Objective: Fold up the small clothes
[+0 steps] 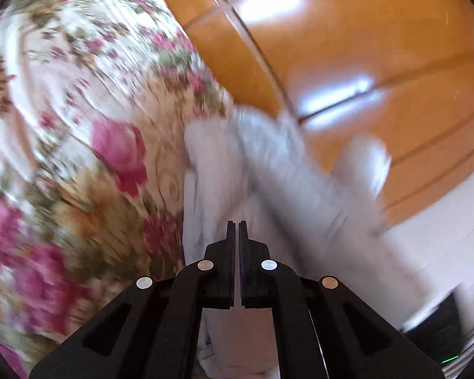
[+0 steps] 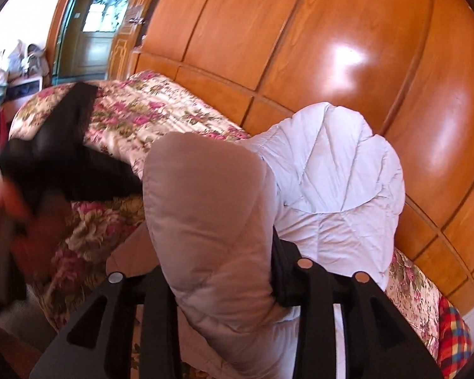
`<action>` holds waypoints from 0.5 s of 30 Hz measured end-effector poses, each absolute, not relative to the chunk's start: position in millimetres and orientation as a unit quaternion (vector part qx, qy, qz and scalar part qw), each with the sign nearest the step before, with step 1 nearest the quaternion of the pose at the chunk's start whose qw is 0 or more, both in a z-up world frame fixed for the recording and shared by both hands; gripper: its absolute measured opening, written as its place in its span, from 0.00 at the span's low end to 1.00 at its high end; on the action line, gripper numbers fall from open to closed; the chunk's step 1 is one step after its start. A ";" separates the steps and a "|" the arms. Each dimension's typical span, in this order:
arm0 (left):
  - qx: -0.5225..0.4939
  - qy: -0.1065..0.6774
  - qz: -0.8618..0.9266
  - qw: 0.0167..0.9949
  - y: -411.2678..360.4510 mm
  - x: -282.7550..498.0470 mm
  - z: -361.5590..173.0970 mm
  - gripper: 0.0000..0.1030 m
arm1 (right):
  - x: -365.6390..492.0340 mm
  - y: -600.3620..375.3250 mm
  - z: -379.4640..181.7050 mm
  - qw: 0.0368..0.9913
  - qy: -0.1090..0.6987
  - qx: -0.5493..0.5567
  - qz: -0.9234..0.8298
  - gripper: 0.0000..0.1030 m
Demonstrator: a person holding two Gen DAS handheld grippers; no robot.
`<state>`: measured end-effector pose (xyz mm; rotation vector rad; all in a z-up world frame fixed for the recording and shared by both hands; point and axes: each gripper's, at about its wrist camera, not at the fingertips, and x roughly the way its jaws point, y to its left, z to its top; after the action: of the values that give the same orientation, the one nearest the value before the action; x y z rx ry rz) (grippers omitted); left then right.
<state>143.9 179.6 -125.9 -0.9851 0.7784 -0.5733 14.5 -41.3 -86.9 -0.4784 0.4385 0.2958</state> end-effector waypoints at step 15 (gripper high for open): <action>-0.287 0.401 -0.326 0.806 90.9 176.1 -31.3 0.55 | -9.5 -20.7 -139.2 0.886 0.204 -0.369 0.194 0.56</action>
<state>176.1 90.9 -31.3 -0.6148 0.8590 -0.6971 -9.5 -20.7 -139.2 -0.7685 0.4245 0.4029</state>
